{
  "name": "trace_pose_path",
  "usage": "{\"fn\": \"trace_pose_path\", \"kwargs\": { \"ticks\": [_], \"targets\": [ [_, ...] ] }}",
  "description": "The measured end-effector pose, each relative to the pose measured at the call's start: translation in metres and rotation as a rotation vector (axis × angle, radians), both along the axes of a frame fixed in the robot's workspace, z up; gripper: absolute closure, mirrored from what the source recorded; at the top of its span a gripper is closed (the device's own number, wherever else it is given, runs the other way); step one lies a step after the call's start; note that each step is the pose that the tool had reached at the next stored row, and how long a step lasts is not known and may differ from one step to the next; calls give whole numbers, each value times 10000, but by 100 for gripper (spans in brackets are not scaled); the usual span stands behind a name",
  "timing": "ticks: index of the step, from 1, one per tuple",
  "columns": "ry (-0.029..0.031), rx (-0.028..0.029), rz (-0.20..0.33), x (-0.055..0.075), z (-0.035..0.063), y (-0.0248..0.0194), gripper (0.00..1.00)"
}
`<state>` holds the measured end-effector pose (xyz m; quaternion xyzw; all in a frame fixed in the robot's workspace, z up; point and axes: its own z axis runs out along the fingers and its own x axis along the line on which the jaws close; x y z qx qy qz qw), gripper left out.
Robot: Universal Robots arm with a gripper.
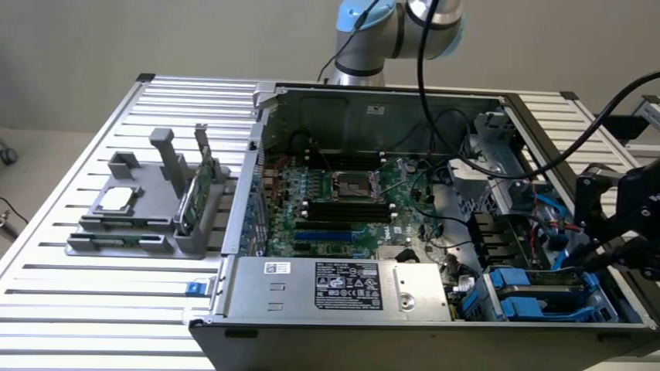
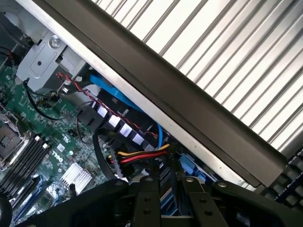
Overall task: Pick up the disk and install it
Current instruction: 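Insert the disk into the insertion slot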
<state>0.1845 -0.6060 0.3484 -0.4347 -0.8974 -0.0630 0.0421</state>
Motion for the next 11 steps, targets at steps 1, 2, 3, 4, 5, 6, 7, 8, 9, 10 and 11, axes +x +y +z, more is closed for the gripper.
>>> {"fn": "trace_pose_path", "kwargs": {
  "ticks": [1, 2, 3, 4, 5, 6, 7, 8, 9, 10, 11],
  "targets": [
    [0, 1, -63, 0, -2, -6, 75],
    [0, 2, -118, 0, -4, -16, 75],
    [0, 1, -171, 0, -6, -26, 75],
    [0, 3, -225, 0, -11, -34, 75],
    [0, 9, -282, 0, -19, -39, 75],
    [1, 19, -334, 0, -28, -41, 75],
    [0, 27, -378, 0, -35, -42, 75],
    [0, 35, -419, 0, -40, -42, 75],
    [0, 42, -459, 0, -44, -42, 75],
    [0, 46, -502, 0, -46, -42, 75],
    [0, 50, -544, 0, -47, -42, 75]
  ]
}}
